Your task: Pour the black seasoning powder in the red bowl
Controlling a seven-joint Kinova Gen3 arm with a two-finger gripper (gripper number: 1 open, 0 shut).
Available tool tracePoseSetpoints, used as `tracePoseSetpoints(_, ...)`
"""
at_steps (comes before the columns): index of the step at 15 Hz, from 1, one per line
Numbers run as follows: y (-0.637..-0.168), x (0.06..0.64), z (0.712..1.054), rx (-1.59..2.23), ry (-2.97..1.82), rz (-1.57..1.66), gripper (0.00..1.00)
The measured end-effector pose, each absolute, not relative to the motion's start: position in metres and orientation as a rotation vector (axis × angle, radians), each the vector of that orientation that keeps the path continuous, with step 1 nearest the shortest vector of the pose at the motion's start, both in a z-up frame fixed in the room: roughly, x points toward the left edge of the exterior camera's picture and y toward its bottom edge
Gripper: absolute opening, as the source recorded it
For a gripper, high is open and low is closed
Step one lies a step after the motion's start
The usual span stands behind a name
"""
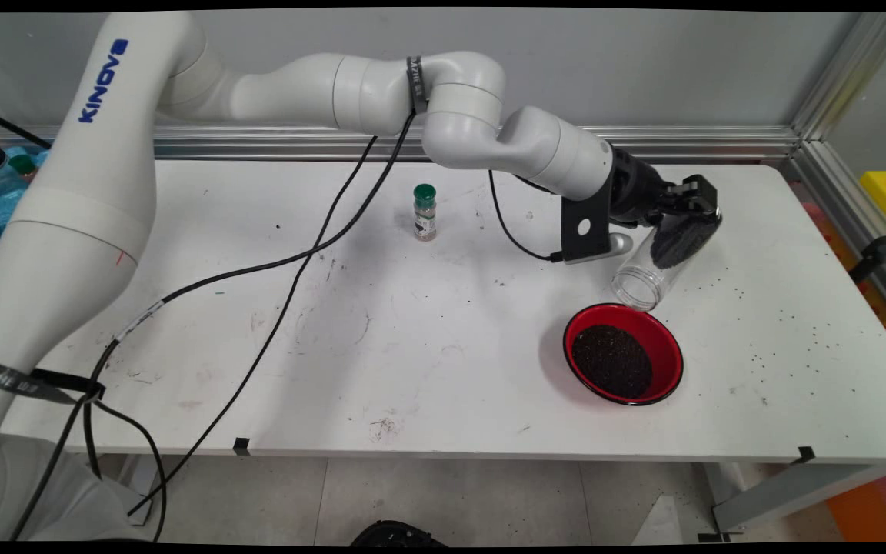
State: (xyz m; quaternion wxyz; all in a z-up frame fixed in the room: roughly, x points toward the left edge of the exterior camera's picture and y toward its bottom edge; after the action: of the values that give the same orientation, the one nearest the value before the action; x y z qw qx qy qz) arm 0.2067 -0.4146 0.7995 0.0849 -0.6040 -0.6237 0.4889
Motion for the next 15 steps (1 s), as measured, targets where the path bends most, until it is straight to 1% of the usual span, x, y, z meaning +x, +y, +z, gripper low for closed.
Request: tracePoseSetpoints(15, -0.402, 0.199, 0.813, -1.986, -1.684, 1.630, 0.00)
